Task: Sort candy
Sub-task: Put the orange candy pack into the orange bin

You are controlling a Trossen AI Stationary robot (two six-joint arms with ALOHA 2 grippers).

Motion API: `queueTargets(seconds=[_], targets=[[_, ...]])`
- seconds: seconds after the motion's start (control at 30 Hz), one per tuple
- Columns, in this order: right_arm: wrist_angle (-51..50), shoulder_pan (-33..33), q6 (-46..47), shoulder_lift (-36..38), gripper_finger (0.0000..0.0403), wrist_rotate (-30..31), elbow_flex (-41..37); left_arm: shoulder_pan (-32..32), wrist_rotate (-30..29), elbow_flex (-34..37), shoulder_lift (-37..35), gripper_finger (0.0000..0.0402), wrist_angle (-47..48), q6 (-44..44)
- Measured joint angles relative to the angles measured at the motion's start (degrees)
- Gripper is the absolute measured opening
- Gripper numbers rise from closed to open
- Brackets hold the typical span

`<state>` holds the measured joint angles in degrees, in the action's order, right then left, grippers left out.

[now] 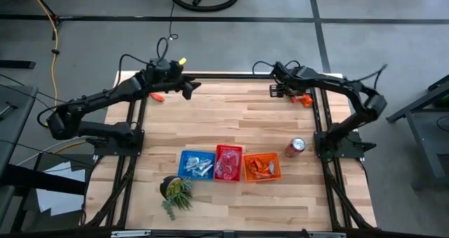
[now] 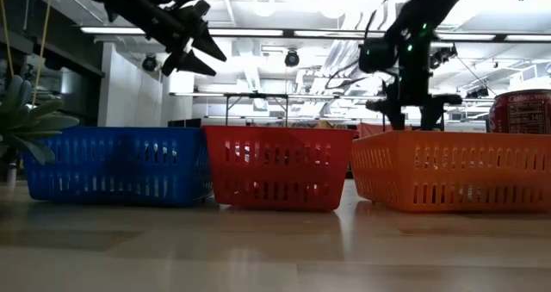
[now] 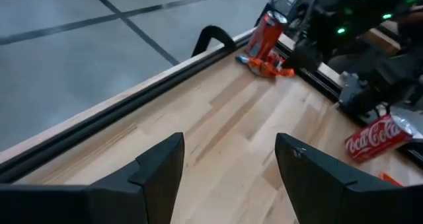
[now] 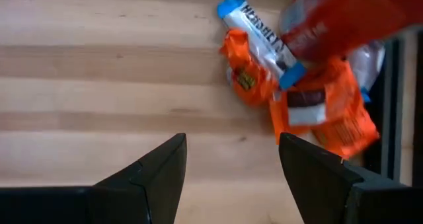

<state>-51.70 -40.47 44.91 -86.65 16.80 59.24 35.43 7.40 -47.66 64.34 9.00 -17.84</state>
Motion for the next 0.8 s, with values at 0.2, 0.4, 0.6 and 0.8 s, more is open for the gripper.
queueTargets(seconds=[0.2, 0.4, 0.6, 0.8], targets=[[3.47, -5.67, -9.71, -6.74, 0.0236, -3.91, 0.02, 1.86, 1.35, 0.0, 0.02, 0.0226, 0.15, -1.49], [5.98, -7.56, -17.32, -9.11, 0.0236, -3.36, 0.02, 1.84, 0.97, 0.0, 0.02, 0.0226, 0.08, -2.01], [8.74, -8.82, -24.22, -10.98, 0.0234, -1.97, 0.04, 1.84, 0.43, 0.0, 0.02, 0.0226, -0.19, -3.11], [8.11, -9.33, -29.0, -13.55, 0.0197, 0.65, 0.07, 1.84, 0.41, 0.0, 0.04, 0.0226, -0.5, -6.06]])
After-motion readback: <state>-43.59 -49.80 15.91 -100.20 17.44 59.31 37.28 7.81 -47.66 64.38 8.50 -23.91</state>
